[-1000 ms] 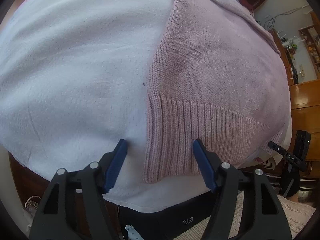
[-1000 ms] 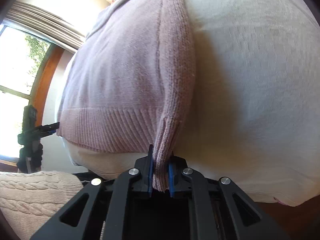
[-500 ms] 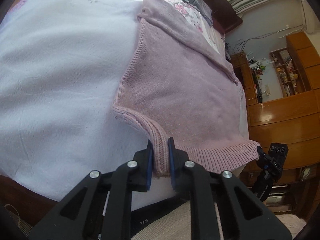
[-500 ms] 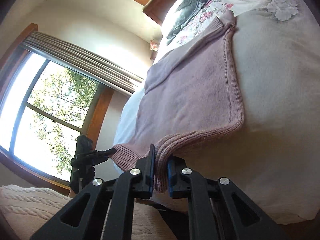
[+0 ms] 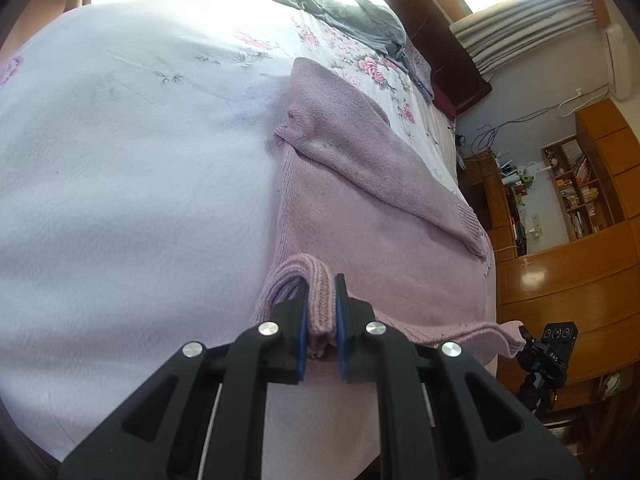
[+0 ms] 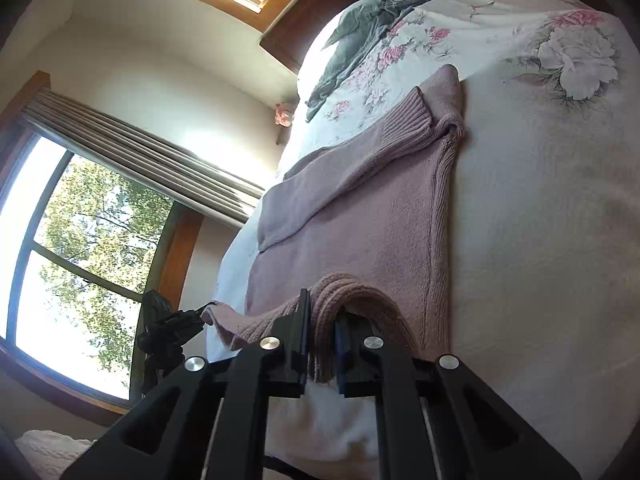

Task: Fold small clothes
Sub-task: 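Lift the hem with both tools and fold it toward the collar, then grasp the sweater side edge with the left tool while the right tool grasps beside it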

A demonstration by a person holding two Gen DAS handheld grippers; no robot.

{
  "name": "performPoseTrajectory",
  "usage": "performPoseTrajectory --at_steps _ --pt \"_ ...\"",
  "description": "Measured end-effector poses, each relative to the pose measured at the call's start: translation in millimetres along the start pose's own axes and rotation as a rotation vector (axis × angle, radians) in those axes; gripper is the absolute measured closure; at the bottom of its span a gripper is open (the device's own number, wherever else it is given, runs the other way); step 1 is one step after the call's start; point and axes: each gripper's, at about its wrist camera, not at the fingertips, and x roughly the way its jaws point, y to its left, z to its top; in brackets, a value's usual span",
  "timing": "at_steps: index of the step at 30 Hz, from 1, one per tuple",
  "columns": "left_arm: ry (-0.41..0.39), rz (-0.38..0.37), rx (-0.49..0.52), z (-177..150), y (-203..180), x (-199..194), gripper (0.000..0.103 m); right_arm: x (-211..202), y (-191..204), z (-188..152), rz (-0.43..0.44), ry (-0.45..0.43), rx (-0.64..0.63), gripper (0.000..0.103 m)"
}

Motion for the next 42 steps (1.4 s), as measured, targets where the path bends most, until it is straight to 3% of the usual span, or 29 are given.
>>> performPoseTrajectory --at_steps 6,14,16,18,20,24,26,31,35,37,39,41,42 --pt "0.026 0.049 -0.024 32 12 45 0.093 41 -35 37 -0.050 0.047 0.089 0.093" --pt "0.091 -0.002 -0.072 55 24 62 0.089 58 -59 52 -0.040 0.096 0.177 0.093" --pt "0.070 -0.023 -0.097 58 28 53 0.079 58 -63 54 -0.026 0.104 0.190 0.092" --pt "0.011 0.007 -0.102 65 31 39 0.063 56 -64 55 -0.023 0.108 0.186 0.090" --pt "-0.023 0.018 -0.092 71 32 27 0.063 55 -64 57 -0.021 0.116 0.189 0.085" --pt "-0.041 0.098 0.005 76 19 16 0.063 46 -55 68 -0.087 0.099 0.134 0.071" --pt "-0.029 0.134 0.080 76 6 20 0.062 35 -50 73 -0.149 0.060 0.115 0.046" --pt "0.019 0.212 0.247 75 -21 50 0.056 23 -30 83 -0.255 0.033 -0.007 0.046" --pt "0.061 0.259 0.317 74 -31 75 0.053 26 -19 81 -0.281 0.048 -0.051 0.046" --pt "0.070 0.285 0.350 74 -35 82 0.054 30 -13 79 -0.293 0.063 -0.079 0.046" --pt "0.078 0.279 0.376 71 -40 86 0.064 33 -10 76 -0.318 0.082 -0.120 0.046" --pt "0.088 0.284 0.398 69 -45 90 0.087 41 -5 75 -0.349 0.107 -0.168 0.045" --pt "0.091 0.284 0.410 68 -47 90 0.089 46 -2 75 -0.370 0.118 -0.193 0.045"
